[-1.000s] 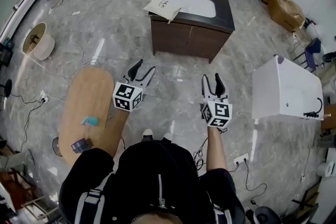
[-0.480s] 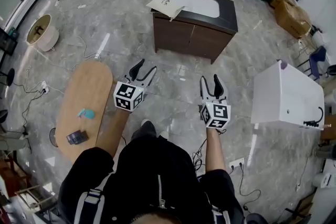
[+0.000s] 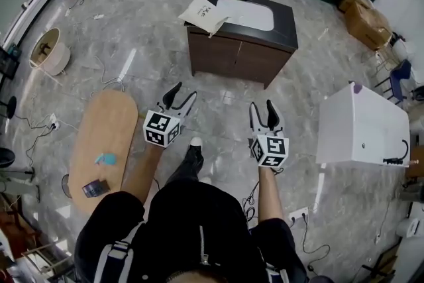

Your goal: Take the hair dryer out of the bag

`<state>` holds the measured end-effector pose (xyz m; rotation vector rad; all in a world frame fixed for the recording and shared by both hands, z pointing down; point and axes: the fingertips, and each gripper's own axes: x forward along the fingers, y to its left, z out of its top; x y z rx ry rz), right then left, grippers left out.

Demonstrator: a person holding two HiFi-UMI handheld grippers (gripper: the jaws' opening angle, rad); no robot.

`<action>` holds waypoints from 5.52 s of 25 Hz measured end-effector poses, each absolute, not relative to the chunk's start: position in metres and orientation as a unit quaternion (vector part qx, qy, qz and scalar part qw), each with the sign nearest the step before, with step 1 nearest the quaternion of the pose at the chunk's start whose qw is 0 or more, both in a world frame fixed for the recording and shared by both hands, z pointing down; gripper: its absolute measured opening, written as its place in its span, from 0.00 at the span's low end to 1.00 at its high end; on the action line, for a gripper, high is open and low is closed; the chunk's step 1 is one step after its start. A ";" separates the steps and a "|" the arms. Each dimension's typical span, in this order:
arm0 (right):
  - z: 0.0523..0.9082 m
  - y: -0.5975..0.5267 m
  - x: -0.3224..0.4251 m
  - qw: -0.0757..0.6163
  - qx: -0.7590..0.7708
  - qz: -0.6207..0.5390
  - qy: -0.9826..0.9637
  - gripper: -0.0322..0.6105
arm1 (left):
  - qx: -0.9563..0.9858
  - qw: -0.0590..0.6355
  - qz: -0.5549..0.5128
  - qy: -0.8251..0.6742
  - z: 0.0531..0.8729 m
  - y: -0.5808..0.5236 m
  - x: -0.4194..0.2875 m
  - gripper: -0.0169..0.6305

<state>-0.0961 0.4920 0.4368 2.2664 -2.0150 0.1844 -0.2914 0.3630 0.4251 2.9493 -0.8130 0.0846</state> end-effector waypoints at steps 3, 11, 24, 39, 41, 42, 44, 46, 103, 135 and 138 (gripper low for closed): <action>0.436 0.467 -0.083 0.053 0.748 0.059 -0.660 0.39 | 0.964 0.041 0.026 -0.260 0.425 0.335 -0.275 0.39; 0.435 0.387 -0.049 0.061 0.762 0.063 -0.641 0.42 | 0.971 0.038 0.030 -0.233 0.422 0.242 -0.222 0.39; 0.436 0.280 -0.008 0.073 0.779 0.060 -0.620 0.42 | 0.981 0.024 0.034 -0.189 0.422 0.133 -0.158 0.39; 0.444 0.186 0.040 0.065 0.766 0.065 -0.636 0.42 | 0.977 0.029 0.049 -0.204 0.433 0.050 -0.120 0.39; 0.445 0.169 0.051 0.063 0.761 0.062 -0.642 0.42 | 0.976 0.029 0.050 -0.211 0.435 0.037 -0.111 0.39; 0.445 0.160 0.057 0.063 0.758 0.062 -0.647 0.42 | 0.975 0.029 0.051 -0.214 0.436 0.030 -0.107 0.39; 0.448 0.139 0.069 0.063 0.749 0.064 -0.657 0.42 | 0.974 0.027 0.054 -0.219 0.437 0.017 -0.095 0.39; 0.449 0.117 0.083 0.062 0.738 0.066 -0.669 0.42 | 0.973 0.025 0.057 -0.224 0.437 0.003 -0.080 0.39; 0.490 -0.147 0.193 0.103 0.564 0.099 -0.813 0.43 | 0.916 0.088 0.139 -0.366 0.524 -0.176 0.030 0.39; 0.527 -0.140 0.214 0.132 0.594 0.139 -0.781 0.43 | 0.888 0.097 0.383 -0.237 0.732 -0.133 0.056 0.39; 0.528 -0.137 0.215 0.132 0.598 0.140 -0.778 0.43 | 0.884 0.094 0.391 -0.239 0.739 -0.134 0.054 0.39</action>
